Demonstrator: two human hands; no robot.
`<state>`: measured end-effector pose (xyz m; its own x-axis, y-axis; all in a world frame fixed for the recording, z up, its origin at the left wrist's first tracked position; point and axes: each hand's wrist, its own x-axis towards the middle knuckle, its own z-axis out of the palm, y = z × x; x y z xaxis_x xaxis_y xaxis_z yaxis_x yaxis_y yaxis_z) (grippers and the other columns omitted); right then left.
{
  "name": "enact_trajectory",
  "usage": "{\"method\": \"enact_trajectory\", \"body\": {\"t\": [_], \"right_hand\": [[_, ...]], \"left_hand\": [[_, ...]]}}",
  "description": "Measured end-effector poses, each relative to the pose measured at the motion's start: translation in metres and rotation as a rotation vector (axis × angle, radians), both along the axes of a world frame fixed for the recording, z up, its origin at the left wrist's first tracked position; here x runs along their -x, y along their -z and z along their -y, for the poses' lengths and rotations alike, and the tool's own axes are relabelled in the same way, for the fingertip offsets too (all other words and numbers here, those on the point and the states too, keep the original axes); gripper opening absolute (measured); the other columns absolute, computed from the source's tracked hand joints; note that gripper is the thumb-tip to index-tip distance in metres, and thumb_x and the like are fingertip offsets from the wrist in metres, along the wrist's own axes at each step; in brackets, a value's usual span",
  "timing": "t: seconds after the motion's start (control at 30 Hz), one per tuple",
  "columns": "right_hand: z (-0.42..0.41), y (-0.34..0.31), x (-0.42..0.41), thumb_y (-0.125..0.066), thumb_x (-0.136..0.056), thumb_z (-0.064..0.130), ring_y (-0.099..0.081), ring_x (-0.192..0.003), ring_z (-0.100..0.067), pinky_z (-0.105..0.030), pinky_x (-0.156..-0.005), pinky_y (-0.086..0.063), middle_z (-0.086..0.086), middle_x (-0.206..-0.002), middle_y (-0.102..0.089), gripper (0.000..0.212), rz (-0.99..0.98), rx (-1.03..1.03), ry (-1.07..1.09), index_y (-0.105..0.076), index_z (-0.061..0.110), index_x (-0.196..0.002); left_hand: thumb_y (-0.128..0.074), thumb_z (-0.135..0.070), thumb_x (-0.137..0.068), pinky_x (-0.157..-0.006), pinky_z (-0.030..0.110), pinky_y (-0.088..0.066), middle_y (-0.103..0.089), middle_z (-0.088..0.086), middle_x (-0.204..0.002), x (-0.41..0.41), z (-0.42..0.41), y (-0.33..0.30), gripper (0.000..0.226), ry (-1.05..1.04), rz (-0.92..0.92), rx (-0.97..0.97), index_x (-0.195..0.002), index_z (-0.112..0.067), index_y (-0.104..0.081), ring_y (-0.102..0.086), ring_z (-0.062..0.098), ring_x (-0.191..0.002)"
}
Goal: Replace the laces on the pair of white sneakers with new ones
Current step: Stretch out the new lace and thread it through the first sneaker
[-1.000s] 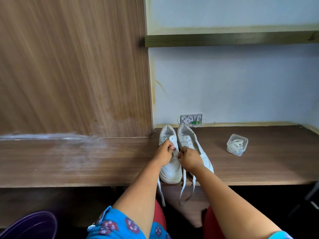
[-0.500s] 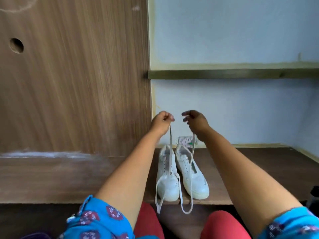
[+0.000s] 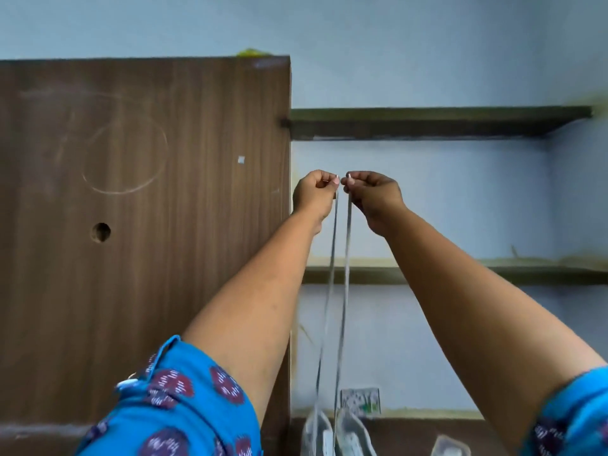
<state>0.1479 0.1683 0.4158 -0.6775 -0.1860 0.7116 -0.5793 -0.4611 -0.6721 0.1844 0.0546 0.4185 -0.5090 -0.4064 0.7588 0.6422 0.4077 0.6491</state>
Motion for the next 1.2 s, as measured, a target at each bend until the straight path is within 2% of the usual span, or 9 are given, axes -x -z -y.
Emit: {"method": "enact_trajectory", "body": {"t": [0.23,0.53,0.67,0.77,0.9,1.0,1.07,1.13,1.2], "right_hand": [[-0.006,-0.010,-0.009,-0.066,-0.087,0.000,-0.070,-0.080,-0.021,-0.024,-0.075,-0.058,-0.012,-0.086,-0.071,0.009,0.055,-0.039,0.004,-0.070,0.001,-0.095],[-0.009,-0.007,-0.003,-0.071,-0.083,0.004,-0.068,-0.085,-0.017,-0.025,-0.085,-0.055,-0.008,-0.088,-0.071,0.013,0.092,-0.008,-0.028,-0.071,0.007,-0.096],[-0.008,-0.005,-0.004,-0.069,-0.085,0.003,-0.067,-0.079,-0.014,-0.023,-0.074,-0.055,-0.005,-0.083,-0.070,0.008,0.112,-0.014,-0.038,-0.069,0.011,-0.090],[0.001,0.016,0.005,-0.059,-0.093,0.003,-0.067,-0.078,-0.015,-0.027,-0.070,-0.057,-0.005,-0.084,-0.064,0.011,0.171,-0.038,-0.012,-0.062,0.012,-0.086],[0.021,0.083,0.040,-0.050,-0.098,0.005,-0.062,-0.071,-0.015,-0.028,-0.066,-0.057,-0.006,-0.085,-0.057,0.018,0.279,-0.106,0.050,-0.056,0.014,-0.083],[0.039,0.155,0.070,-0.052,-0.096,0.003,-0.058,-0.066,-0.014,-0.023,-0.061,-0.056,-0.005,-0.081,-0.056,0.020,0.350,-0.210,0.083,-0.055,0.014,-0.079],[0.051,0.219,0.086,-0.054,-0.092,-0.005,-0.057,-0.063,-0.014,-0.019,-0.057,-0.054,-0.003,-0.074,-0.059,0.023,0.420,-0.262,0.064,-0.055,0.010,-0.074],[0.059,0.283,0.097,-0.058,-0.086,-0.011,-0.059,-0.058,-0.010,-0.018,-0.056,-0.052,0.004,-0.062,-0.065,0.024,0.469,-0.344,0.057,-0.057,0.008,-0.071],[0.062,0.343,0.105,-0.065,-0.081,-0.007,-0.060,-0.060,-0.010,-0.025,-0.060,-0.050,0.008,-0.062,-0.068,0.024,0.461,-0.525,0.137,-0.065,0.014,-0.069]], "left_hand": [[-0.066,-0.007,-0.088,-0.086,0.030,-0.055,-0.069,0.002,-0.088,-0.004,-0.010,-0.008,0.006,0.034,-0.001,-0.067,-0.088,-0.013,-0.068,-0.065,0.017,-0.084],[-0.067,-0.009,-0.088,-0.082,0.024,-0.055,-0.070,0.003,-0.095,-0.004,-0.016,-0.006,0.014,0.087,0.014,-0.107,-0.102,-0.008,-0.070,-0.065,0.013,-0.086],[-0.065,-0.009,-0.090,-0.082,0.030,-0.056,-0.069,0.003,-0.089,0.001,-0.014,-0.005,0.004,0.067,0.037,-0.084,-0.091,-0.013,-0.068,-0.065,0.017,-0.084],[-0.057,-0.010,-0.093,-0.080,0.039,-0.057,-0.063,0.003,-0.086,0.017,-0.002,0.018,0.016,0.013,0.135,-0.148,-0.079,-0.017,-0.059,-0.065,0.021,-0.073],[-0.045,-0.006,-0.096,-0.068,0.033,-0.054,-0.055,0.007,-0.090,0.034,0.029,0.099,0.023,0.020,0.334,-0.263,-0.075,-0.016,-0.050,-0.060,0.018,-0.059],[-0.044,-0.005,-0.097,-0.052,0.024,-0.048,-0.052,0.008,-0.084,0.043,0.054,0.188,0.025,-0.022,0.505,-0.299,-0.075,-0.015,-0.047,-0.055,0.015,-0.056],[-0.041,-0.002,-0.096,-0.051,0.022,-0.043,-0.052,0.009,-0.080,0.047,0.068,0.258,0.027,-0.061,0.659,-0.284,-0.073,-0.015,-0.045,-0.053,0.017,-0.057],[-0.042,-0.005,-0.096,-0.061,0.027,-0.045,-0.059,0.016,-0.090,0.049,0.086,0.319,0.025,-0.192,0.843,-0.149,-0.075,-0.015,-0.050,-0.059,0.028,-0.075],[-0.049,-0.010,-0.095,-0.079,0.032,-0.048,-0.063,0.020,-0.112,0.049,0.108,0.375,0.015,-0.398,1.099,0.132,-0.096,-0.006,-0.063,-0.061,0.034,-0.105]]}}
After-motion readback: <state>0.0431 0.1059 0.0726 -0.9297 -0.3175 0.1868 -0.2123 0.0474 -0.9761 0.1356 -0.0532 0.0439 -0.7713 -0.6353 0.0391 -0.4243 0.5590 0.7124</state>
